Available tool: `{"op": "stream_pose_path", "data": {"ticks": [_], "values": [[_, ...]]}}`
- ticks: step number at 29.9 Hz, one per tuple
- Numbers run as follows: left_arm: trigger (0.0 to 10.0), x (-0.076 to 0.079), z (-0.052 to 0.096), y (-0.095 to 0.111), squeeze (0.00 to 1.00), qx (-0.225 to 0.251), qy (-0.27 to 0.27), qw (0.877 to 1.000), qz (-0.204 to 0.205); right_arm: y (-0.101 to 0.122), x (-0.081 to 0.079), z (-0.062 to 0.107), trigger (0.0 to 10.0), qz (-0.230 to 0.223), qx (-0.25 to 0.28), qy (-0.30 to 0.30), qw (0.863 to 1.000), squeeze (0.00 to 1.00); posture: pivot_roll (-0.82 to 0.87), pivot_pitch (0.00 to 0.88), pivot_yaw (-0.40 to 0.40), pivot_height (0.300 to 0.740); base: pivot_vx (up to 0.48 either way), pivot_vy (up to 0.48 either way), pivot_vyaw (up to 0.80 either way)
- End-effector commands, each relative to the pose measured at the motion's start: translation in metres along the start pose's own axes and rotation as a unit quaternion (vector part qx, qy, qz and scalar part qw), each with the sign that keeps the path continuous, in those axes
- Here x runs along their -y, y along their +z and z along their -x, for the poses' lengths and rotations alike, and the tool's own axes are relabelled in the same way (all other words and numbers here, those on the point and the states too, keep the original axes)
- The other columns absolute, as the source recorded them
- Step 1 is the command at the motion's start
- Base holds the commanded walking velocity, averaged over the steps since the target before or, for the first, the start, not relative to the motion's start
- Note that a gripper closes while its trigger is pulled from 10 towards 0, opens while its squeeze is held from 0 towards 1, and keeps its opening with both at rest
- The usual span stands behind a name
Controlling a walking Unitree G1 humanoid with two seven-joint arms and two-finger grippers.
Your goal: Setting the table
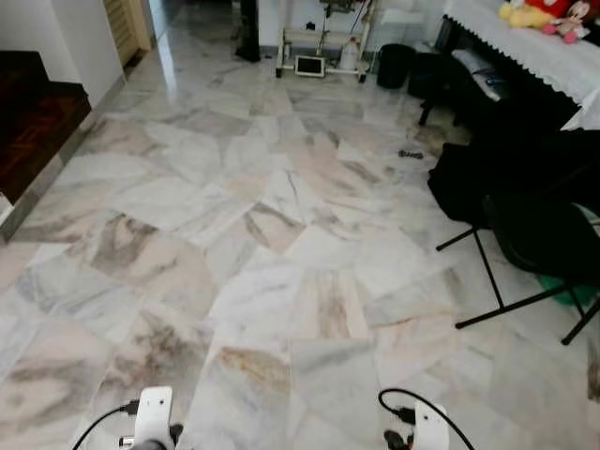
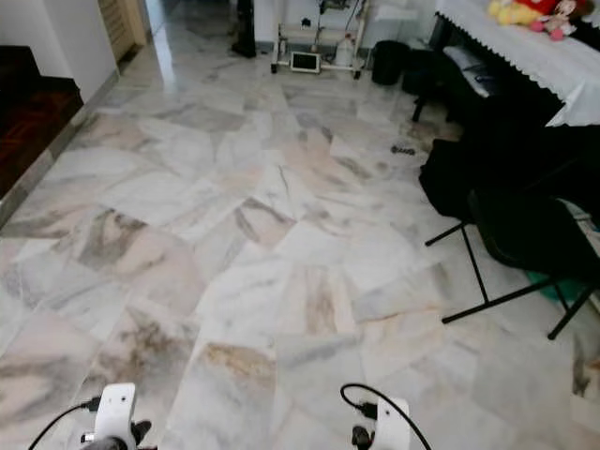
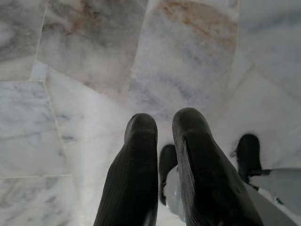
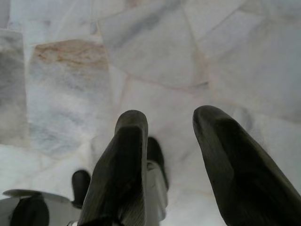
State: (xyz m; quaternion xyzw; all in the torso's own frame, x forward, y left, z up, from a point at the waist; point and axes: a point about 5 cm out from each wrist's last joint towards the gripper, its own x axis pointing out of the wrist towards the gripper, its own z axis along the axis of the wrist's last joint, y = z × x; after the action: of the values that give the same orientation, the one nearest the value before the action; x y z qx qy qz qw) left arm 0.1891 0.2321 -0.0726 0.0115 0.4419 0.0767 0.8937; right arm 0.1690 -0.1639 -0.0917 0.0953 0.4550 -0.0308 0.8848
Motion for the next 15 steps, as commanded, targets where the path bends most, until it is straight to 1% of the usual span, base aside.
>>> {"op": "stream_pose_path", "data": {"ticks": [1, 3, 5, 12, 15], "values": [[10.0, -0.0006, 0.0005, -0.0043, 0.0, -0.011, 0.003, 1.0, 0.009, -0.0027, 0.0001, 0.0004, 10.0, 0.006, -0.007, 0.0, 1.0, 0.0, 0.17, 0.0, -0.077, 0.74, 0.0, 0.0, -0.72], [10.0, 0.0, 0.0004, -0.0045, 0.0, -0.014, -0.002, 1.0, 0.001, -0.0016, -0.002, -0.0001, 10.0, 0.007, -0.005, 0.002, 1.0, 0.0, 0.17, 0.0, -0.071, 0.74, 0.0, 0.469, -0.72], [10.0, 0.0003, 0.0004, -0.0027, 0.0, -0.006, -0.006, 1.0, -0.02, -0.0013, -0.0038, -0.0004, 10.0, 0.008, -0.004, 0.003, 1.0, 0.0, 0.16, 0.0, -0.064, 0.74, 0.0, 0.454, -0.72], [10.0, -0.0008, 0.0007, -0.0044, 0.0, -0.011, -0.004, 1.0, -0.025, -0.0032, -0.0046, -0.0001, 10.0, -0.004, -0.005, -0.001, 1.0, 0.0, 0.16, 0.0, -0.054, 0.74, 0.0, 0.0, -0.72], [10.0, -0.0007, 0.0006, -0.0038, 0.0, -0.01, -0.006, 1.0, -0.028, -0.0059, -0.0037, 0.0005, 10.0, -0.002, -0.009, -0.001, 1.0, 0.0, 0.16, 0.0, -0.054, 0.74, 0.0, 0.0, -0.72]]}}
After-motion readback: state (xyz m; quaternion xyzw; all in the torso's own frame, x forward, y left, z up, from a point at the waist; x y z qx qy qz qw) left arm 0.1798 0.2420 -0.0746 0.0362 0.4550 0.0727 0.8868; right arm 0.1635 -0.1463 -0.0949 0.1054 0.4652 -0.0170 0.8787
